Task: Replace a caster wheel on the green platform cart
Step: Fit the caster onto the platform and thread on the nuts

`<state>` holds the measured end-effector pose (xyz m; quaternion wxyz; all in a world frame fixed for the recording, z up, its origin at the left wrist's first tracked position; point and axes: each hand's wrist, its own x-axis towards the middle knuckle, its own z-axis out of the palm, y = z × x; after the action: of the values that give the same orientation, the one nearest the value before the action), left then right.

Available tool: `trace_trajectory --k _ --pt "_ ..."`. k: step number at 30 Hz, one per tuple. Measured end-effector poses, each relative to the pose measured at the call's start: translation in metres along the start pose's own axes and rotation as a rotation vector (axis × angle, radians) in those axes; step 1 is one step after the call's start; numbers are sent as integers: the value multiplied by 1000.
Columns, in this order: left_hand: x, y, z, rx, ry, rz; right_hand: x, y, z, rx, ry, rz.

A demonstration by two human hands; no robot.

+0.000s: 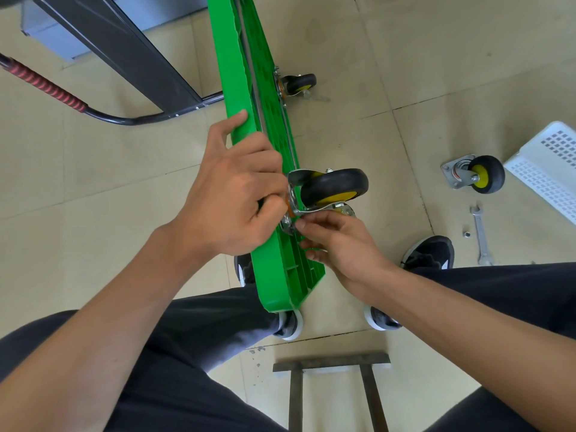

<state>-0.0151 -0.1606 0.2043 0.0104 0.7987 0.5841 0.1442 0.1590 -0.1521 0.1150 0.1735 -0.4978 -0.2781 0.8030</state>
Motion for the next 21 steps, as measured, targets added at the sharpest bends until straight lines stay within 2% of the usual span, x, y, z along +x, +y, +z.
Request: trace_trajectory --k 5,15,21 --pt "-1 0 0 -6 4 2 -6 -1 0 -18 -6 -17" --pt "-1 0 1 -10 -1 -5 -8 -2 -3 -330 23 -221" --pt "0 1 0 -13 1 -7 -1 -2 -3 -440 4 -179"
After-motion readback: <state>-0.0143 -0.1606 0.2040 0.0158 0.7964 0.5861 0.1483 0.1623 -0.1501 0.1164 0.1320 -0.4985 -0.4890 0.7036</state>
